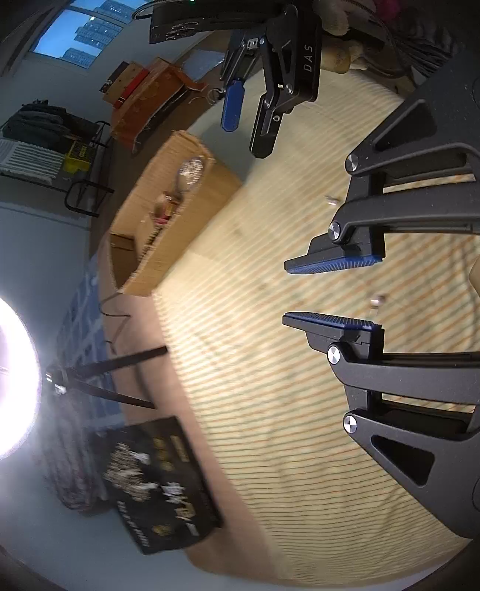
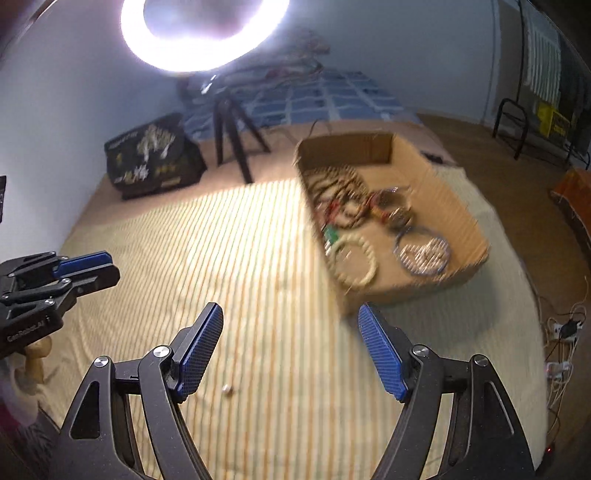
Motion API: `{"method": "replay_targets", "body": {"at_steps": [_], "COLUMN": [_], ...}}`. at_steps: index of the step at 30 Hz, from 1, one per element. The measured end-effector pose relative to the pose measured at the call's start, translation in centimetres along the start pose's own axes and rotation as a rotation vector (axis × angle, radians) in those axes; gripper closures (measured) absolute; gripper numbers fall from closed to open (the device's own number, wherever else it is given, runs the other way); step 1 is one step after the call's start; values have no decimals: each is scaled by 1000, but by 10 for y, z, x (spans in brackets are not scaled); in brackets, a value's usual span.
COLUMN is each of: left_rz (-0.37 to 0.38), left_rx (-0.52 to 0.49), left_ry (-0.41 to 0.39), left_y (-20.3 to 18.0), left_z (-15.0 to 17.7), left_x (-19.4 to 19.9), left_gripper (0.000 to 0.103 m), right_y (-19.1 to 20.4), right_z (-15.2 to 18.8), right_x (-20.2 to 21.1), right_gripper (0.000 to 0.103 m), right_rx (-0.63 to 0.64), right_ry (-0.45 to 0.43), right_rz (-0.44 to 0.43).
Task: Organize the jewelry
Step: 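Move the left tool to one pearl stud earring while the right tool approaches the other, then close the left tool on a pearl earring while the right tool grips the other earring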
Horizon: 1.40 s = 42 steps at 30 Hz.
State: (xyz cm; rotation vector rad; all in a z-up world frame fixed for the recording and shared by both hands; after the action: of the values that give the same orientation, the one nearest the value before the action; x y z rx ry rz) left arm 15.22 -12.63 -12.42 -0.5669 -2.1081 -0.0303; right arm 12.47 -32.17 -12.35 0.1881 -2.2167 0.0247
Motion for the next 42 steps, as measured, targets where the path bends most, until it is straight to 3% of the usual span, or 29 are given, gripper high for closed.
{"method": "replay_targets", "body": {"at_steps": [3, 8, 12, 16, 23, 28, 31, 37, 42], "left_rz": [-7, 43, 62, 68, -1, 5, 4, 16, 14], "left_rx": [7, 53, 51, 55, -12, -1, -4, 8, -3], "left_ry": [3, 57, 80, 96, 115, 111, 116, 118, 118], "left_y": [5, 12, 11, 11, 11, 12, 12, 13, 12], "left_z": [17, 49, 64, 75, 84, 80, 77, 77, 76], "left_x": [0, -12, -21, -31, -49, -52, -56, -58, -60], "left_gripper": [83, 83, 83, 83, 83, 83, 83, 83, 83], "right_y": [13, 22, 34, 41, 48, 45, 46, 49, 50], "right_z": [15, 31, 43, 53, 64, 65, 66, 66, 64], "right_x": [-4, -9, -17, -27, -43, -49, -52, -56, -58], "right_gripper": [27, 28, 37, 39, 42, 43, 51, 52, 63], "right_rx": [53, 113, 180, 204, 246, 236, 243, 263, 265], "right_ry": [6, 3, 22, 47, 87, 98, 106, 108, 108], "right_rz": [-4, 0, -8, -28, -31, -37, -43, -41, -42]}}
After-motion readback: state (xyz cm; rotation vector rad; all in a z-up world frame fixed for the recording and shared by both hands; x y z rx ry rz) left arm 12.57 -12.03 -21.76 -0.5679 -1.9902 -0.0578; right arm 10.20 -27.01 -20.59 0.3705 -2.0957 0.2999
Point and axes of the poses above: each gripper's, at about its wrist camera, not at the fingertips, and x roughly against the way its jaws point, y to its left, z to its underside, the point moved 4 cm from there along -x, roughly the way its jaws point, and after that the axes turned 7 degrees about x, right-handed, at the moved point
